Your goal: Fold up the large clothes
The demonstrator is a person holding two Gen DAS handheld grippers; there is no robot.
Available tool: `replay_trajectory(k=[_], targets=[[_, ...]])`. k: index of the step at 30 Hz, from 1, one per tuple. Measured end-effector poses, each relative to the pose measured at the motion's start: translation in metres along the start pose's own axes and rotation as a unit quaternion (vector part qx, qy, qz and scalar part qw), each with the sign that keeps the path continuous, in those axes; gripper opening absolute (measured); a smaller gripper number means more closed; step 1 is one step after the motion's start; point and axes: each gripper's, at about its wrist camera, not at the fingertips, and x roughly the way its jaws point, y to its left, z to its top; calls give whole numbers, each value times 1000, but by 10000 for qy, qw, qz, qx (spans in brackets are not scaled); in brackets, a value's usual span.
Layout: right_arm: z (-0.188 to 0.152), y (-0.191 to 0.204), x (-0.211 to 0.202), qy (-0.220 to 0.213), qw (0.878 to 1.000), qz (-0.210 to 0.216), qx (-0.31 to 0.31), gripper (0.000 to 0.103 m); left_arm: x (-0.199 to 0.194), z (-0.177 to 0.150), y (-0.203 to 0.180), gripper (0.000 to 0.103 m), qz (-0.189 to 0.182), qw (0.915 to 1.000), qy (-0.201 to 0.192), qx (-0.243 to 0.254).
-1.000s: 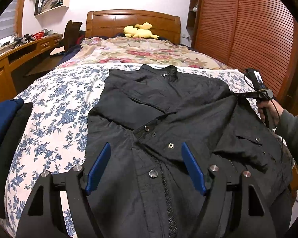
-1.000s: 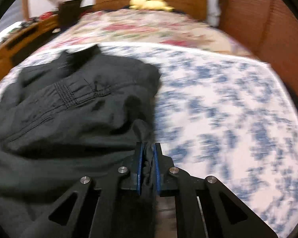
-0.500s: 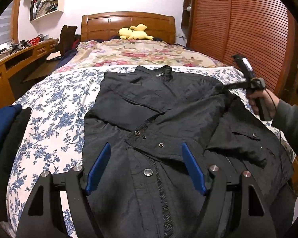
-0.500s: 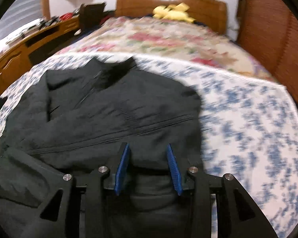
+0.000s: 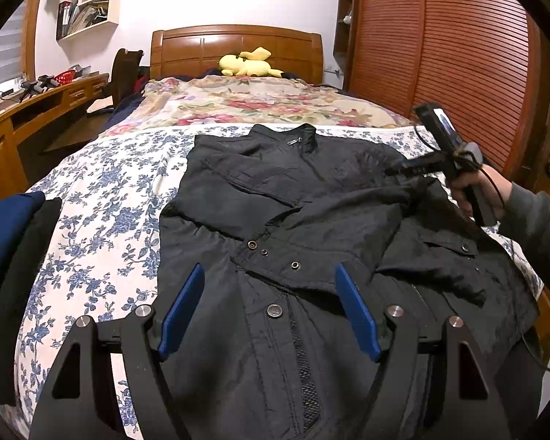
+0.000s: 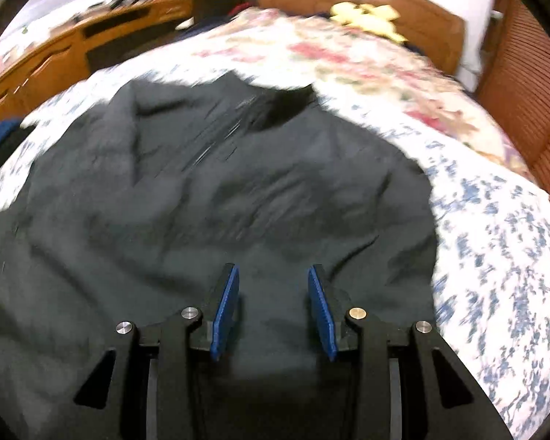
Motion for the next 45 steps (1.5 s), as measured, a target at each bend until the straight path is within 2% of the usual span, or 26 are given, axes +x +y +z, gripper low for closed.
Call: replay_trajectory(k=[4,8,11,14,16,19,23,26,29,34,45], targets=[[20,-23,37,208,9986,-319,369,41,3,0,2,74,21,10000,24,-5],[26,-32,82,743,9955,-252,529,42,7,0,3,74,8,10000,75,16],[31,-29,86,734,9953,-344,533,43,11,-1,4,74,-8,9999,103,21],[31,-18,75,532,9962,-611,323,43,11,-3,3,74,-32,9999,108,24],[25,-2,51,272,9981,-518,194,43,11,-5,3,74,-40,9999,121,28],[9,34,13,-47,9999,-130,-71,43,6,-8,1,74,-74,9999,129,50],[-20,87,-27,-222,9975,482,-458,43,-1,-10,-3,74,-90,9998,151,48],[-40,122,-44,-295,9939,930,-522,43,-6,-13,-8,74,-119,9998,173,50],[-58,148,-54,-351,9908,1163,-587,43,-10,-16,-13,74,-114,9996,222,97],[-89,150,-66,-317,9884,1379,-557,43,-16,-23,-21,74,-108,9994,300,152],[-146,110,-128,-335,9932,1015,-463,43,-12,-44,-23,74,-62,9976,670,152]])
